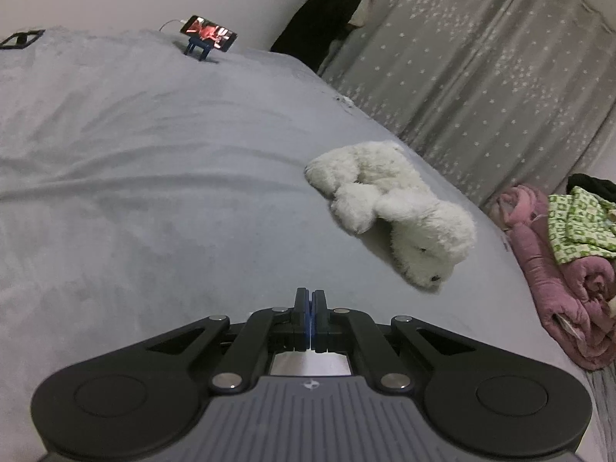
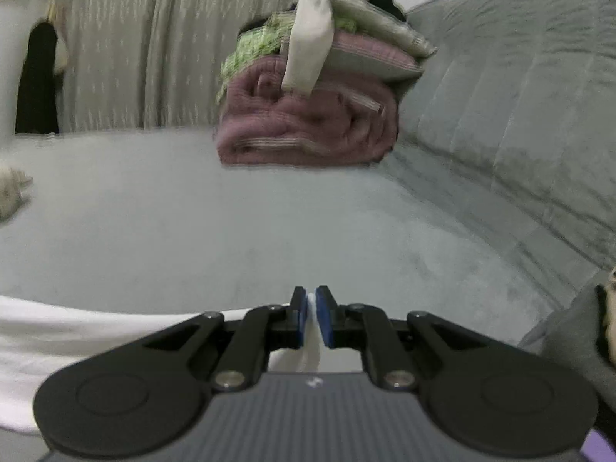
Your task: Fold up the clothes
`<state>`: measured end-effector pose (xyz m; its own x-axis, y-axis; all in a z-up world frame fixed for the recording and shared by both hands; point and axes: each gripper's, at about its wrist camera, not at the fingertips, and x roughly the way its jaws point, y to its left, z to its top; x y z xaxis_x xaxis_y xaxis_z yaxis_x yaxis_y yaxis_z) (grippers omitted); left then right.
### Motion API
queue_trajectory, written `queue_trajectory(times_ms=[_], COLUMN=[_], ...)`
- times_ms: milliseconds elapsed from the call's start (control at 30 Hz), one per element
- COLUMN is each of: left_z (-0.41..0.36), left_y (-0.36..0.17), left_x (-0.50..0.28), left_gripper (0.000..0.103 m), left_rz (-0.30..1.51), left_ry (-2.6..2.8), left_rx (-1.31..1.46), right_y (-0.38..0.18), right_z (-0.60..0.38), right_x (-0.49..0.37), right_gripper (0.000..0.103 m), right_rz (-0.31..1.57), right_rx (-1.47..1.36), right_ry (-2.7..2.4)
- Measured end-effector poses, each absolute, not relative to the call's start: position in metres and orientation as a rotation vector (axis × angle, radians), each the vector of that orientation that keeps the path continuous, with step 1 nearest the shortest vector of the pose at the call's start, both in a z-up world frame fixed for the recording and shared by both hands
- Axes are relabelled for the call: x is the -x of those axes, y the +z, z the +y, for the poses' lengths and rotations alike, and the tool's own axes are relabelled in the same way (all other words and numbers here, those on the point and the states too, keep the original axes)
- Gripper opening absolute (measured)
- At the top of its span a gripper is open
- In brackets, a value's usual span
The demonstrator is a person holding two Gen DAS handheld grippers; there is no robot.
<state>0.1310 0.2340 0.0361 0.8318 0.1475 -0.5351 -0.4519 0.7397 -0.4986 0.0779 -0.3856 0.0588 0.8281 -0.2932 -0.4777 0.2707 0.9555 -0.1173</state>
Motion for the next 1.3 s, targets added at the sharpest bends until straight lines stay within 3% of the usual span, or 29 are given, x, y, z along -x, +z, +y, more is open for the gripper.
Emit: queue_trajectory(times_ms=[233,367,500,633,900,967,1000,1033,1067,1133,1300], left_z=[0.236,0.242,0.234,0.223,0.211,0.205,0.202,0.199,0.196,0.197,0.213], left_y=[0.032,0.023,0.024,0.026,0.021,0.020,0.020,0.018,0.016,0.016,0.035], left_x=[-0.137,-0.141,-0.143,-0.141,-0.148,-0.148,-0.149,-0.150,-0.151,-0.151,-0.143], left_gripper=[0.000,0.000,0.005,0.033,0.035,0.032,0.022,0.001,0.000,0.000,0.000], left_rz=[0.547,0.686,0.775,0.807,0.840,0.841,0.840,0.850,0.861,0.852,0.735], left_ry=[0.353,0.324,0.302,0.266,0.244,0.249,0.252,0.250,0.248,0.256,0.276], left_rx=[0.611,0.656,0.601,0.533,0.410,0.357,0.330,0.306,0.282,0.292,0.380], right_y=[0.075,0.058,0.050,0.062,0.038,0.030,0.025,0.023,0.022,0.019,0.058], right_z=[-0.385,-0.397,-0.416,-0.434,-0.444,-0.442,-0.441,-0.435,-0.429,-0.416,-0.396], right_x=[-0.095,-0.109,-0.112,-0.105,-0.132,-0.142,-0.147,-0.148,-0.148,-0.149,-0.126], right_gripper=[0.008,0.010,0.016,0.035,0.036,0.036,0.034,0.022,0.009,0.009,0.009], right_rz=[0.447,0.609,0.713,0.695,0.778,0.807,0.823,0.822,0.817,0.807,0.541], right_rx=[0.015,0.016,-0.075,-0.154,-0.176,-0.177,-0.178,-0.147,-0.110,-0.038,0.068], right_ry=[-0.282,-0.280,-0.278,-0.245,-0.180,-0.162,-0.153,-0.146,-0.139,-0.125,-0.148])
